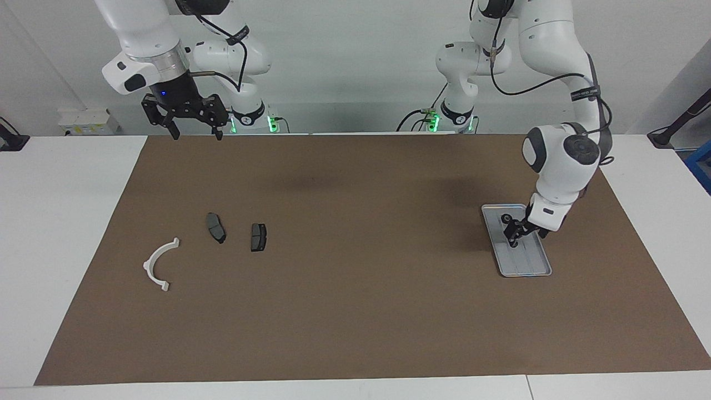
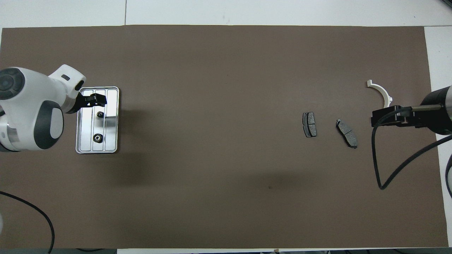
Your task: Pick bearing gear from pile to tray
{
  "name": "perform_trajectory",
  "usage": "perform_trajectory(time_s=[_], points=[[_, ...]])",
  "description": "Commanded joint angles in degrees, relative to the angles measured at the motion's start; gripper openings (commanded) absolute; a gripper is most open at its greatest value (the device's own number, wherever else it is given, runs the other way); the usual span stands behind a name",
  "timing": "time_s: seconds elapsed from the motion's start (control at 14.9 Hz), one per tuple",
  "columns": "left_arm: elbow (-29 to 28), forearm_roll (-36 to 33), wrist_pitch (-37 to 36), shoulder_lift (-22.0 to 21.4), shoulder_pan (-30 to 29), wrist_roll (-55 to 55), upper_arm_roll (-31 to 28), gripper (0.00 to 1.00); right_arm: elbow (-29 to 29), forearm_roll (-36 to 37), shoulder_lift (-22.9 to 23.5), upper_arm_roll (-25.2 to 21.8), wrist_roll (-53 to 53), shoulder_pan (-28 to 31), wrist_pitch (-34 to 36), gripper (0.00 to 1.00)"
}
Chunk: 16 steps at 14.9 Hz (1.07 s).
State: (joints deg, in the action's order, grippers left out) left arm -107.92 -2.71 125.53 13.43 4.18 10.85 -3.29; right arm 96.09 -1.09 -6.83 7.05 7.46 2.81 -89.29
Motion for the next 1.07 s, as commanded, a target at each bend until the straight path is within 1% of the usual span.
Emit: perform_trajectory(time_s=[0.0, 0.13, 0.2, 0.27, 0.4, 0.47, 0.6, 0.67, 0.8, 0.87, 1.01], points=[[14.4, 5.7, -15.5, -0.7, 0.2, -0.2, -0.3, 1.0, 0.7, -0.3, -0.8, 0.1, 0.1, 0.2, -0.4, 1.0], [20.4, 6.3, -25.9, -1.1, 0.4, 0.5, -0.1, 1.0, 0.7, -0.3, -0.8, 0.1, 0.1, 0.2, -0.4, 1.0], [21.1, 6.0, -29.3, -2.7, 1.1, 0.5, 0.0, 1.0, 0.7, -0.3, -0.8, 0.1, 0.2, 0.2, -0.4, 1.0], [20.8, 6.0, -29.8, -5.3, 1.2, 0.5, 0.5, 1.0, 0.7, -0.3, -0.8, 0.1, 0.1, 0.2, -0.4, 1.0], [19.3, 6.0, -32.4, -8.4, 1.3, 0.4, 0.8, 1.0, 0.7, -0.3, -0.7, 0.1, 0.2, 0.2, -0.4, 1.0], [17.2, 6.0, -32.9, -10.1, 1.2, -0.4, 0.9, 1.0, 0.7, -0.3, -0.8, 0.1, 0.1, 0.2, -0.4, 1.0], [11.8, 5.7, -31.3, -13.9, 1.2, -1.8, 0.7, 1.0, 0.7, -0.3, -0.8, 0.1, 0.1, 0.1, -0.4, 1.0], [10.5, 5.7, -30.9, -15.4, 0.7, -2.2, 0.7, 1.0, 0.7, -0.3, -0.8, 0.1, 0.1, 0.1, -0.4, 1.0], [10.1, 5.6, -30.7, -17.2, -0.3, -5.9, 0.2, 1.0, 0.7, -0.3, -0.8, 0.1, 0.2, 0.1, -0.4, 1.0], [10.3, 5.3, -30.3, -17.4, -1.4, -6.4, 0.2, 1.0, 0.7, -0.3, -0.8, 0.1, 0.1, 0.1, -0.4, 1.0], [10.4, 3.2, -29.7, -18.0, -1.6, -6.2, 0.2, 1.0, 0.7, -0.3, -0.8, 0.1, 0.2, 0.0, -0.4, 1.0]])
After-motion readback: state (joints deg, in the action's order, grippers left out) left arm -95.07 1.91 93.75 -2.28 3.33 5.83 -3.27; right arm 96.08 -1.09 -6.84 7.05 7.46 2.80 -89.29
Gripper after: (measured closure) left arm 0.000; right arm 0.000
